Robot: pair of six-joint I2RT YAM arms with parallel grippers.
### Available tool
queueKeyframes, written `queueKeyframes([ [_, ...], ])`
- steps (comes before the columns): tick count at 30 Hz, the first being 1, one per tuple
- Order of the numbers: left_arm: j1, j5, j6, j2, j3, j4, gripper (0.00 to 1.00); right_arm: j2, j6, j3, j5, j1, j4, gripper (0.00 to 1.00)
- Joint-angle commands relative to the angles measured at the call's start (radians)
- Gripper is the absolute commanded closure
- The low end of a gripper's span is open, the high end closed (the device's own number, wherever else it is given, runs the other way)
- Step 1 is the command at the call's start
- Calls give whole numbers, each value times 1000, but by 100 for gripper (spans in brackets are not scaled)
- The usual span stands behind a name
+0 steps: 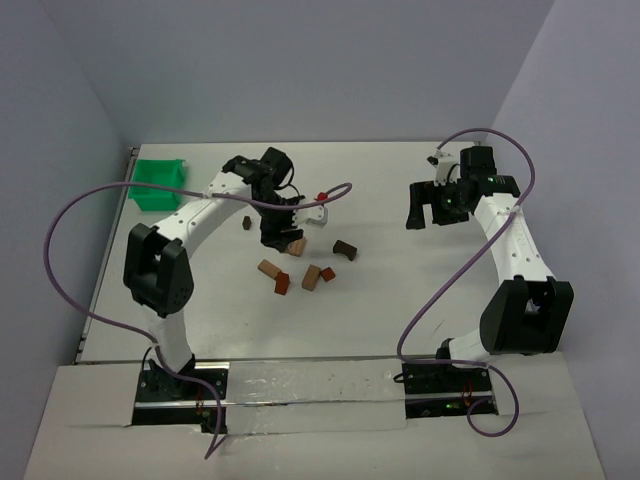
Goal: Build the wood block tower
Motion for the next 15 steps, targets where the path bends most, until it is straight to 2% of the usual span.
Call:
queueKeyframes([
  [1, 49, 117, 249, 54, 123, -141, 100, -42, -26, 10, 24, -12, -2, 0],
  [8, 68, 74, 411, 144, 200, -212, 100, -55, -66, -31, 39, -40, -17, 0],
  [15, 73, 51, 413, 215, 217, -162, 100, -22, -92, -14, 65, -69, -33, 0],
])
